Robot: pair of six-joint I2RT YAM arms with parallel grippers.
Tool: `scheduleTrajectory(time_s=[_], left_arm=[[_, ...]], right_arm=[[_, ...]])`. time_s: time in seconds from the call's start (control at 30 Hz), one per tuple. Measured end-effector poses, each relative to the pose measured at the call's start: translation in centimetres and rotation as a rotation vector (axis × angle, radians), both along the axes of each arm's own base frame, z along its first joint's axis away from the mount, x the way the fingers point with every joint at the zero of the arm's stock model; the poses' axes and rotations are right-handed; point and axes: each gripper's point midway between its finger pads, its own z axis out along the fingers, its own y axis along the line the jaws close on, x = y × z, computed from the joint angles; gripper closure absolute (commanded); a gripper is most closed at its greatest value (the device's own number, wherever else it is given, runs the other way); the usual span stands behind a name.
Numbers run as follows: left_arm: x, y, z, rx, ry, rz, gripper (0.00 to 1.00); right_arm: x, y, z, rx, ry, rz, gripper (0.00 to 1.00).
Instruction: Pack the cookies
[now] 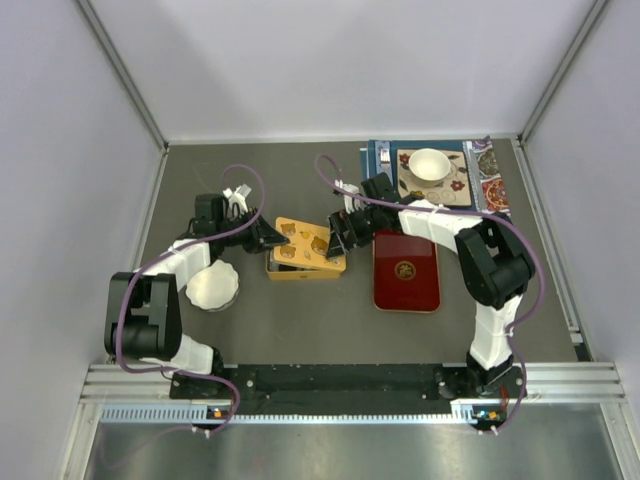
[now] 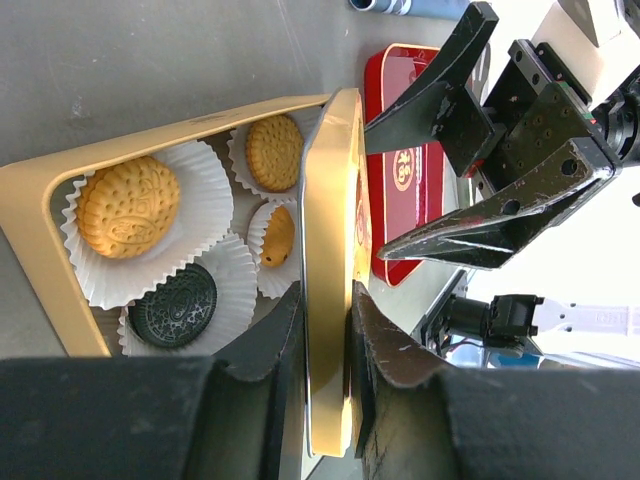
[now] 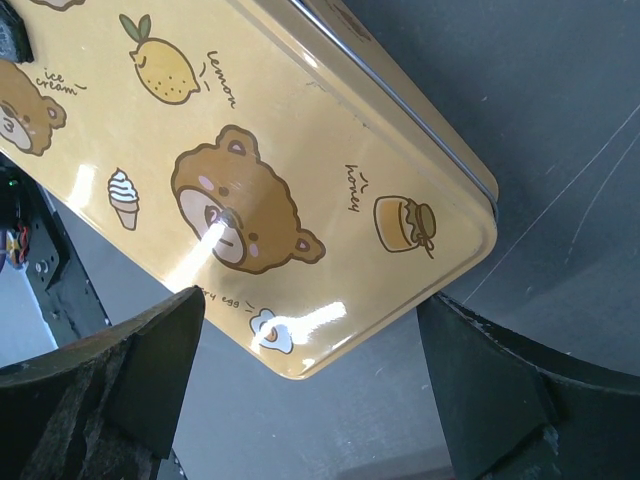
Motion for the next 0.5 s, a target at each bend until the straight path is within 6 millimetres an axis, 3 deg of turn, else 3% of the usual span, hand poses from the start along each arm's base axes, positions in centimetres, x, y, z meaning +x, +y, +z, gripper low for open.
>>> scheduleTrajectory(time_s=[0.1, 0.2, 0.37, 0.5], left_arm=[[0.0, 0.0, 0.0, 0.003, -0.003, -0.001, 0.95], [0.0, 0.0, -0.1, 0.005, -0.005, -0.002, 0.84], [0.1, 0.2, -0.3, 0.023, -0.010, 0.006, 0.58], [0.8, 1.1, -1.3, 0.082, -0.025, 0.047, 0.47]], right_arm=[[0.0, 0.0, 0.0, 0.000, 0.001, 0.000, 0.13], [0.0, 0.0, 0.0, 0.000, 0.001, 0.000, 0.13], [0.0, 0.0, 0.0, 0.001, 0.001, 0.001, 0.13], [-0.2, 0.2, 0.1, 0.006, 0.004, 0.009, 0.13]])
